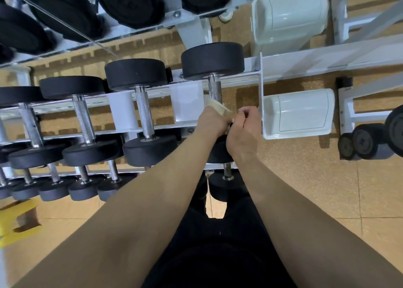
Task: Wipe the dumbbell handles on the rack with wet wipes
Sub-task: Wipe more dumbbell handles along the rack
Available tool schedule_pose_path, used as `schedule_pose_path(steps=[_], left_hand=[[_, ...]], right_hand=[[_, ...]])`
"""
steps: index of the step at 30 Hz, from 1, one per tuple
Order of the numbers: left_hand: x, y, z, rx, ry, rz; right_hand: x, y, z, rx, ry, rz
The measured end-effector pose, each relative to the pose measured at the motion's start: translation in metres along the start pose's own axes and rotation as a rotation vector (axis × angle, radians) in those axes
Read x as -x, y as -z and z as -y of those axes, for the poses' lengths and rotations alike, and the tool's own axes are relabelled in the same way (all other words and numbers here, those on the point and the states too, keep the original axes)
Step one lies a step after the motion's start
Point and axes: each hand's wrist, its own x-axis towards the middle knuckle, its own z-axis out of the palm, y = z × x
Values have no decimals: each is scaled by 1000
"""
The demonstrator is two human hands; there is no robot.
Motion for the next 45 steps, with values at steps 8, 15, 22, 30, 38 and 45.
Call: schedule_pose_path(steps=[8,15,22,30,38,45], left_hand=[[-22,-4,-29,298,39,-92],[-35,30,-51,637,-19,64],[-35,39,-23,709,-41,415],[3,32,7,229,-81,295],[-3,-8,-7,-66,0,-17],[-29,11,-38,403,77,-5]], right_hand=[[0,-2,-4,-44,-5,-12],[0,-5,-4,-51,22,-19],[-1,-4,-8,-24,71,-9],[2,3,0,71,35,4],[1,1,-1,11,51,-6],[1,-1,-5,-22,82,-30]])
